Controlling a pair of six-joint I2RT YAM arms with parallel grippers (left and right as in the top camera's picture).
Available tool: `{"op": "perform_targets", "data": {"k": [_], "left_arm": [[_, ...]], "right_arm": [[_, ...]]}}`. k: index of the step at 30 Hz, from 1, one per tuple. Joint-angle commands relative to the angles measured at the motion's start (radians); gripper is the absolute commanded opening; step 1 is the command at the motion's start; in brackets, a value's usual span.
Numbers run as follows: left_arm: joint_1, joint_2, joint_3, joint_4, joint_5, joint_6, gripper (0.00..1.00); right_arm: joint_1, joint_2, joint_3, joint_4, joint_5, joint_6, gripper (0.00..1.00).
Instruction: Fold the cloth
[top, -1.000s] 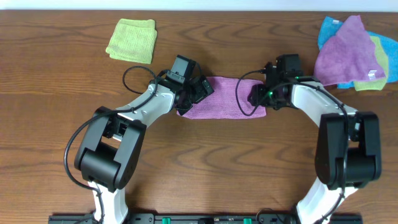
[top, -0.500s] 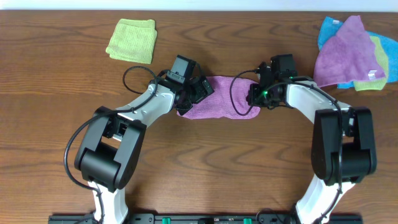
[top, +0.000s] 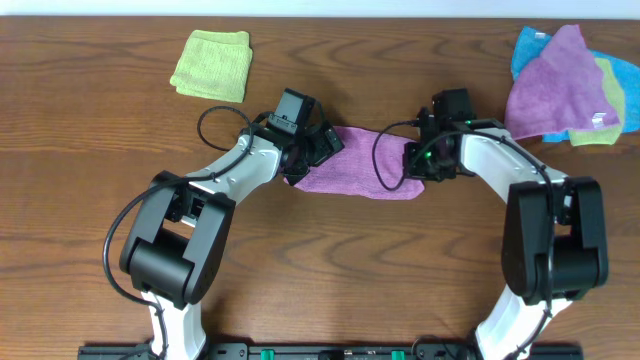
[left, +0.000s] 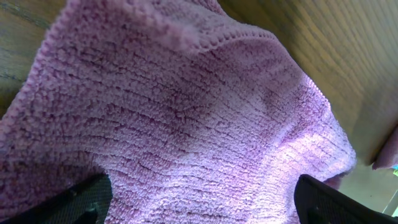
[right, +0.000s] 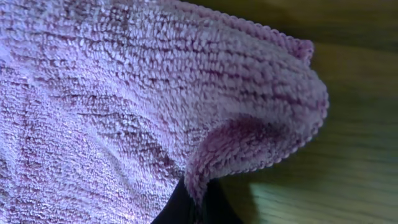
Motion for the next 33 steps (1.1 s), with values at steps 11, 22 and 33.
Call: {"op": "perform_targets", "data": {"k": [11,22,33], "left_arm": [[-0.003,0.043,0.001,-0.024,0.010,0.032,0.95],[0.002,0.043,0.001,-0.048,-0.011,0.051,0.95],[0.001,0.043,0.001,-0.086,-0.009,0.051,0.95]], "right_arm": [[0.156,-0.036,0.096,-0.067,0.118,-0.011,0.01],[0.187,-0.036,0.180,-0.151,0.301,0.016,0.02],[0.185,-0.037,0.196,-0.185,0.607,0.181,0.01]]}}
